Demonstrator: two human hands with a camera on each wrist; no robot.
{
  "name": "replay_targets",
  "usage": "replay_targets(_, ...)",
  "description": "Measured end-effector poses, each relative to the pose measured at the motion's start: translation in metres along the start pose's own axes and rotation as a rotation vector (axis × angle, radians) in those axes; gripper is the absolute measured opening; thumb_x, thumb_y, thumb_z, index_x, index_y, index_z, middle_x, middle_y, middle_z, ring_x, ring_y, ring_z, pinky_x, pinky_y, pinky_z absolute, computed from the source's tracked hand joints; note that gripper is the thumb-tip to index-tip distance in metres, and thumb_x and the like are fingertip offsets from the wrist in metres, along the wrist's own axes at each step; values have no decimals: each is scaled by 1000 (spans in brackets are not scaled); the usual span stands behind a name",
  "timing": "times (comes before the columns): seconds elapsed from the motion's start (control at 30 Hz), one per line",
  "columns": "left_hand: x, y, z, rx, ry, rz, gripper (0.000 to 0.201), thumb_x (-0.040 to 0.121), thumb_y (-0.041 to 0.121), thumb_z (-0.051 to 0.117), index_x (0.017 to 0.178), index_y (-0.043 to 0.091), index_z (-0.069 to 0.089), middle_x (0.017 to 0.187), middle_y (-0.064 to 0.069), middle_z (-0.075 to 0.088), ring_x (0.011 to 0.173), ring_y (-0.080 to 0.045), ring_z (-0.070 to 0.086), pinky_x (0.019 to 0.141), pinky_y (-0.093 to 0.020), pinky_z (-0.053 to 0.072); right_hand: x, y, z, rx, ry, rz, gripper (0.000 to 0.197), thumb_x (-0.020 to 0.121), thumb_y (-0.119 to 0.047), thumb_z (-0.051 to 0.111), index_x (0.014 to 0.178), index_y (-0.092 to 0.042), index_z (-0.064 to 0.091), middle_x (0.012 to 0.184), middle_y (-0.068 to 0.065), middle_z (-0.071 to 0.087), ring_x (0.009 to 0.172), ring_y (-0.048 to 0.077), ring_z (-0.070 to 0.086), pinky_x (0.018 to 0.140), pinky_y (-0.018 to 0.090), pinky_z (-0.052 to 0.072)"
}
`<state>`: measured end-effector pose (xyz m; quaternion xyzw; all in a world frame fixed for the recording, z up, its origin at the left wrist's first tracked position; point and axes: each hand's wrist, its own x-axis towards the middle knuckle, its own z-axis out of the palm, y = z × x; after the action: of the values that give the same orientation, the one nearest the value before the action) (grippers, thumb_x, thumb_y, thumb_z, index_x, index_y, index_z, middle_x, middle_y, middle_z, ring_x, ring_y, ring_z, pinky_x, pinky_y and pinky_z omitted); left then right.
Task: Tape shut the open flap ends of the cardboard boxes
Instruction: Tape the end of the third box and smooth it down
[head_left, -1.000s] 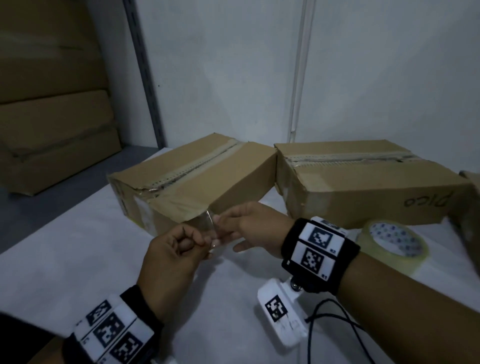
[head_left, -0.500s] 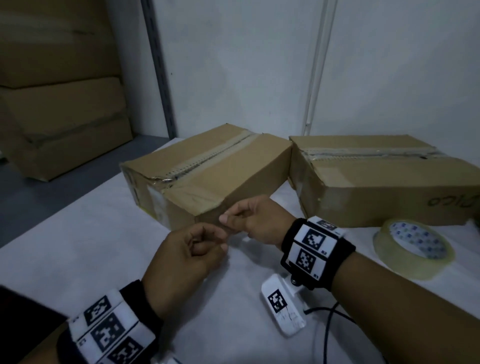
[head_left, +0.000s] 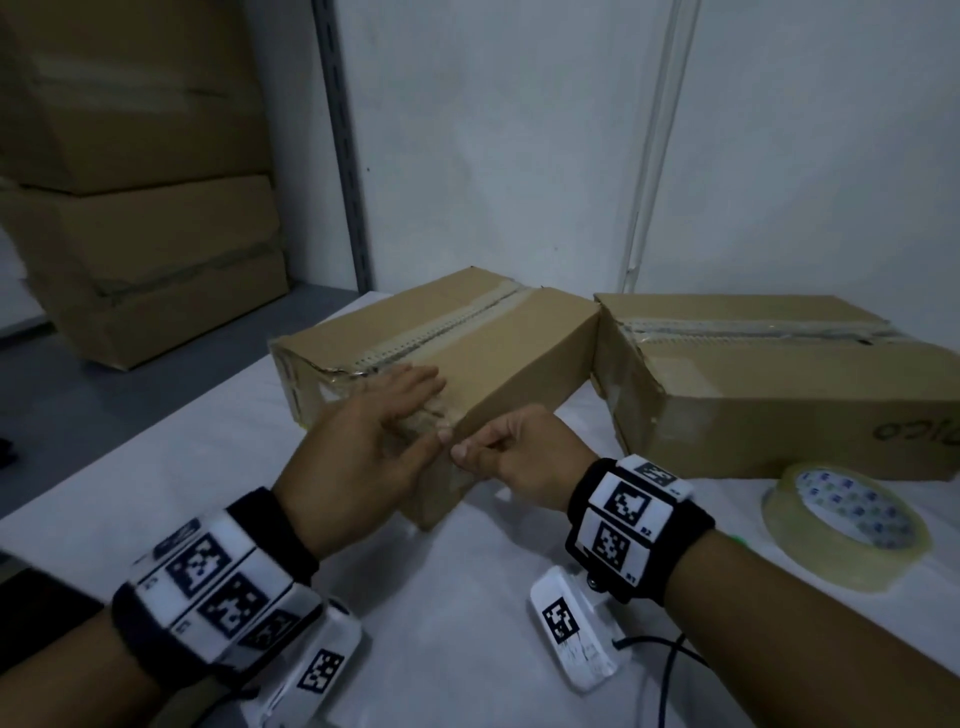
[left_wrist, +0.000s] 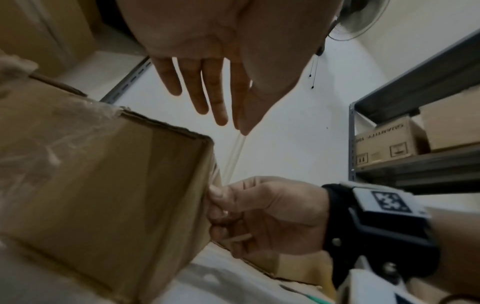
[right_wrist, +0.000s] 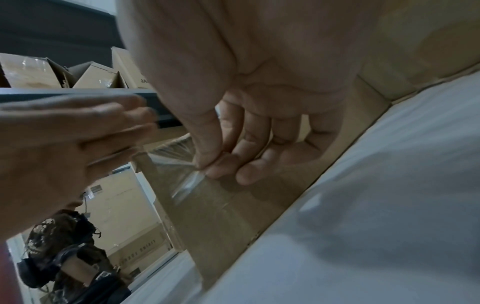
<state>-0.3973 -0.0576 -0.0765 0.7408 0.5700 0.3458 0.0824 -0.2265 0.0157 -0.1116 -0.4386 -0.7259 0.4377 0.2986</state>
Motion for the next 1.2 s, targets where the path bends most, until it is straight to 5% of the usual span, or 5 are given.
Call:
replay_targets(0.17,5,-3,5,263,-206,-14,55,86,43,39,133,19,52,142,2,50,133,-17,42,113,-41,30,0,2,-2,2,-36,11,21,84,-27,73,63,-23,73,63,-8,71,65,3,62,76,28,52)
replay_targets(0.4,7,0,2,352,-228,-25,54,85,36,46,137,22,48,144,4,48,131,-18,45,112,-37,32,2,2,-2,21,-49,34,17,81,-29,75,66,-22,73,77,5,76,77,16,68,85,37,55)
replay_targets(0.87,10,5,3,473,-232,-74,53,84,39,57,136,32,47,145,12,47,126,-22,49,103,-33,41,4,-10,-5,-411,-61,168,39,84,-25,71,50,-12,58,53,3,56,57,17,53,65,32,50)
replay_targets(1.03,11,9,2,484,-226,-84,56,83,41,59,136,33,46,145,12,47,126,-22,49,101,-32,40,0,-17,-17,-462,-68,136,19,87,-19,63,85,0,68,91,20,71,77,20,57,81,39,55)
replay_targets(1.2,11,14,3,585,-244,-48,61,82,41,59,139,30,41,145,10,46,126,-17,48,100,-29,36,-4,-38,-26,-322,122,-135,37,68,-36,84,90,-15,63,87,-2,59,80,13,54,70,24,46)
